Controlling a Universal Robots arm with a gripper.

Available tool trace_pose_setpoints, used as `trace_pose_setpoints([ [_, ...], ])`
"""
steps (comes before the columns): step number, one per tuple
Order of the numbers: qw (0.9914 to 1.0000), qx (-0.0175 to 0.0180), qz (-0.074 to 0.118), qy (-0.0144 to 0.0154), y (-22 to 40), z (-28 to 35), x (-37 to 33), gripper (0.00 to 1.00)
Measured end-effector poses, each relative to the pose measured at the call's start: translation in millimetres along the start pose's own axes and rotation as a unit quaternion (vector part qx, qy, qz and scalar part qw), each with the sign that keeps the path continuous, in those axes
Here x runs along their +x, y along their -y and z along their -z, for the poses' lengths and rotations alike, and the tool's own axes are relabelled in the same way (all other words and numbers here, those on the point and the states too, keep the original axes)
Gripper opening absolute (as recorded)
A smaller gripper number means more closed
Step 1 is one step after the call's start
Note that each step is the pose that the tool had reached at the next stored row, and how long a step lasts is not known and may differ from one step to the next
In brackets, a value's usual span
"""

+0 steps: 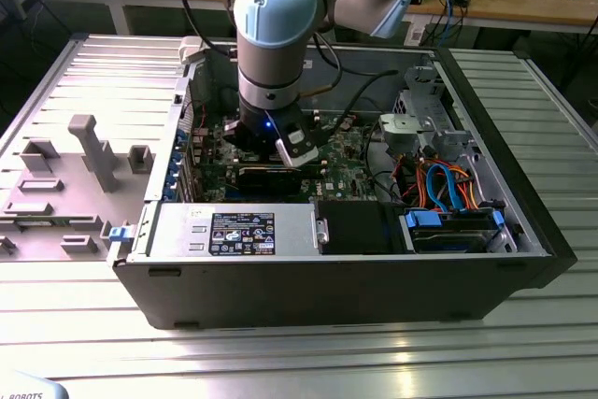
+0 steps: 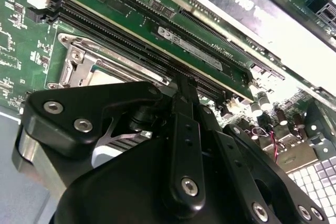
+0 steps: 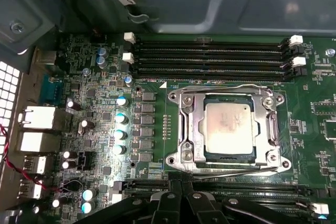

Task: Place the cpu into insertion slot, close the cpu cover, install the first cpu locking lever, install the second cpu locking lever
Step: 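Install the second cpu locking lever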

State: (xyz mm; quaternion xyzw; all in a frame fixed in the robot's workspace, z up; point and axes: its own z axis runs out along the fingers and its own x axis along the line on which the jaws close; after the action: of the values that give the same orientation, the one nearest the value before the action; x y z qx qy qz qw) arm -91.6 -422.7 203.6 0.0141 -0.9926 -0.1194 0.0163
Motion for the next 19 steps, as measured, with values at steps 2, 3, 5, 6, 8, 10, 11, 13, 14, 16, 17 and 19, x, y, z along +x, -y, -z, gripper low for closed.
trace_pose_setpoints([
  [2,1.00000,-0.0017,0.000,-0.0001,0.2,-1.2,0.0,0.11],
  [3,1.00000,-0.0023,0.000,-0.0001,0.2,-1.7,-0.1,0.11],
  [5,0.99999,-0.0035,0.000,-0.0005,-0.2,-2.7,-0.2,0.11],
  [6,0.99999,-0.0038,0.000,-0.0005,-0.3,-3.0,-0.3,0.11],
  [8,0.99999,-0.0047,0.000,-0.0009,-0.6,-3.5,-0.2,0.11],
  [10,0.99998,-0.0054,0.000,-0.0013,-1.5,-3.8,0.1,0.11],
  [11,0.99998,-0.0058,0.000,-0.0016,-2.4,-4.1,0.4,0.11],
  [13,0.99998,-0.0060,0.000,-0.0017,-3.3,-4.6,0.6,0.11],
  [14,0.99998,-0.0067,0.000,-0.0017,-4.1,-5.3,0.8,0.11],
  [16,0.99997,-0.0077,0.000,-0.0018,-5.0,-6.6,1.7,0.11],
  [17,0.99997,-0.0081,0.000,-0.0018,-5.1,-7.1,2.1,0.11],
  [19,0.99996,-0.0091,0.000,-0.0017,-5.4,-8.4,2.9,0.11],
])
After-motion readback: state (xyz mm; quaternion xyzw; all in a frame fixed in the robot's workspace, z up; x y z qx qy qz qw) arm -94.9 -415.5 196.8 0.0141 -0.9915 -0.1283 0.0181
